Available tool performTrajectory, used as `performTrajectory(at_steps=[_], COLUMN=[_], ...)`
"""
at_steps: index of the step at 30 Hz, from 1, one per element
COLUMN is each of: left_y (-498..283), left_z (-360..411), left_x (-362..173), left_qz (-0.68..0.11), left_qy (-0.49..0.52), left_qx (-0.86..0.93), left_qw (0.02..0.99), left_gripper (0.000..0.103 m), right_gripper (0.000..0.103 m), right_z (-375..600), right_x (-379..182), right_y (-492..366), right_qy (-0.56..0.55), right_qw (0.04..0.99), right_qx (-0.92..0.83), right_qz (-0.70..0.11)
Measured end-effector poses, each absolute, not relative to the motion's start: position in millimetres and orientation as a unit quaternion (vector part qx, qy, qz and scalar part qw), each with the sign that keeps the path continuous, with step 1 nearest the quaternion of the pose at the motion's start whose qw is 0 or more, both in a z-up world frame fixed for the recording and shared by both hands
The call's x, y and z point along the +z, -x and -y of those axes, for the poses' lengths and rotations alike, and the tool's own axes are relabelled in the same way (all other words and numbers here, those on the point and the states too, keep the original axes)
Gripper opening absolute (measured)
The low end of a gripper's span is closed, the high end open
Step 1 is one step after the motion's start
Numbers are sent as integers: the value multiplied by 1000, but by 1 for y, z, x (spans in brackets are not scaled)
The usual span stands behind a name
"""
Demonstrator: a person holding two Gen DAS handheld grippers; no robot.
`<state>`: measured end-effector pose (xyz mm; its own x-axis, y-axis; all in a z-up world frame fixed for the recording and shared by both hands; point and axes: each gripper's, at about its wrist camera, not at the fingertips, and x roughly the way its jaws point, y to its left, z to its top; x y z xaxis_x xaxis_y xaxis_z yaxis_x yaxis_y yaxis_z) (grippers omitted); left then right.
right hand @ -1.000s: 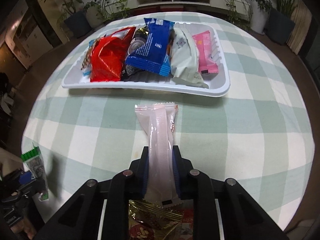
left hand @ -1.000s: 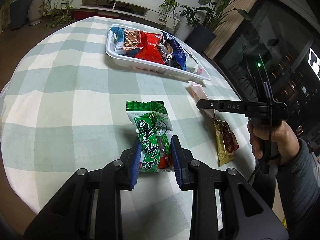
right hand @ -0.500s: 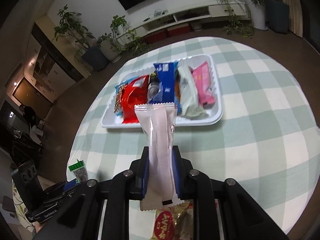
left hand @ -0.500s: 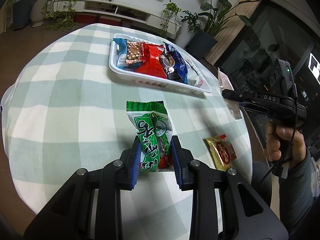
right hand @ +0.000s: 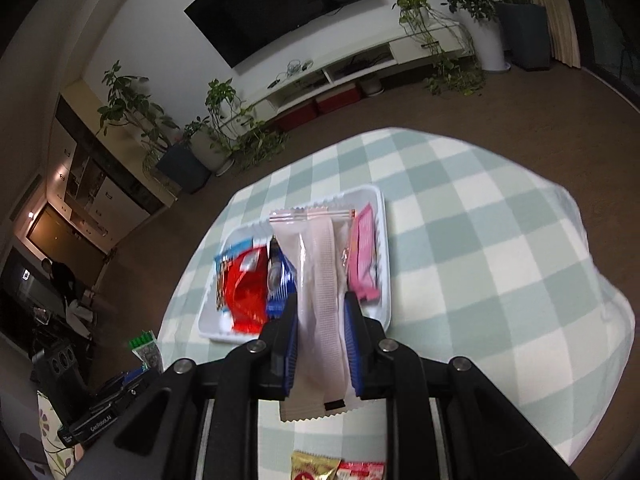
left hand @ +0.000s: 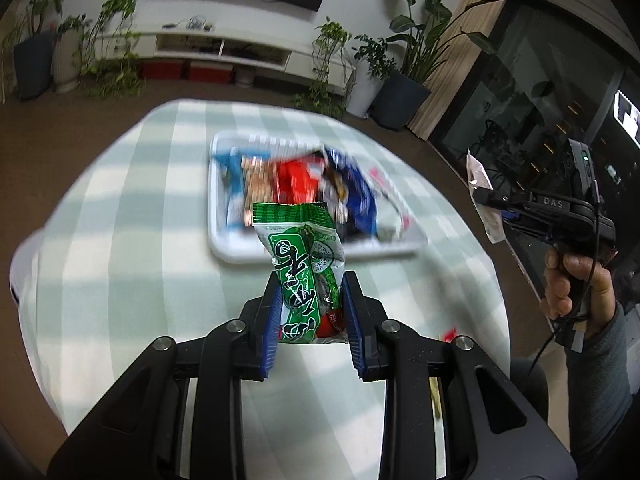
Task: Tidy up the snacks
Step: 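Lower both packets into the tray and open both grippers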
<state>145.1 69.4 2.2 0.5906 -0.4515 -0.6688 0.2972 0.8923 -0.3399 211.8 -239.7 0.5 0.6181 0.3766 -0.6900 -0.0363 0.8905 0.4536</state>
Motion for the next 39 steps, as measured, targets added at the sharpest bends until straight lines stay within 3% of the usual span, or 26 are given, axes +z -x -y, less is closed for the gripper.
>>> performTrajectory(at_steps=[9, 17, 23, 39], left_y=[-237, -299, -317, -327], left_z=[-31, -8, -8, -5], left_x=[26, -12, -41, -58], left_qz=[-395, -420, -431, -436], left_qy=[56, 26, 26, 24], left_qx=[-218, -202, -196, -196], left_qw=[891, 884, 880, 878], left_gripper=[26, 26, 27, 28], right_gripper=[22, 22, 22, 23], right_z=[215, 194, 181, 159], right_x=[5, -27, -53, -90], right_y=[-265, -305, -323, -332], right_qy=[-169, -146, -124, -102], right_qw=[883, 871, 864, 856], right_qx=[130, 127, 114, 112], right_qz=[-419, -451, -475, -494])
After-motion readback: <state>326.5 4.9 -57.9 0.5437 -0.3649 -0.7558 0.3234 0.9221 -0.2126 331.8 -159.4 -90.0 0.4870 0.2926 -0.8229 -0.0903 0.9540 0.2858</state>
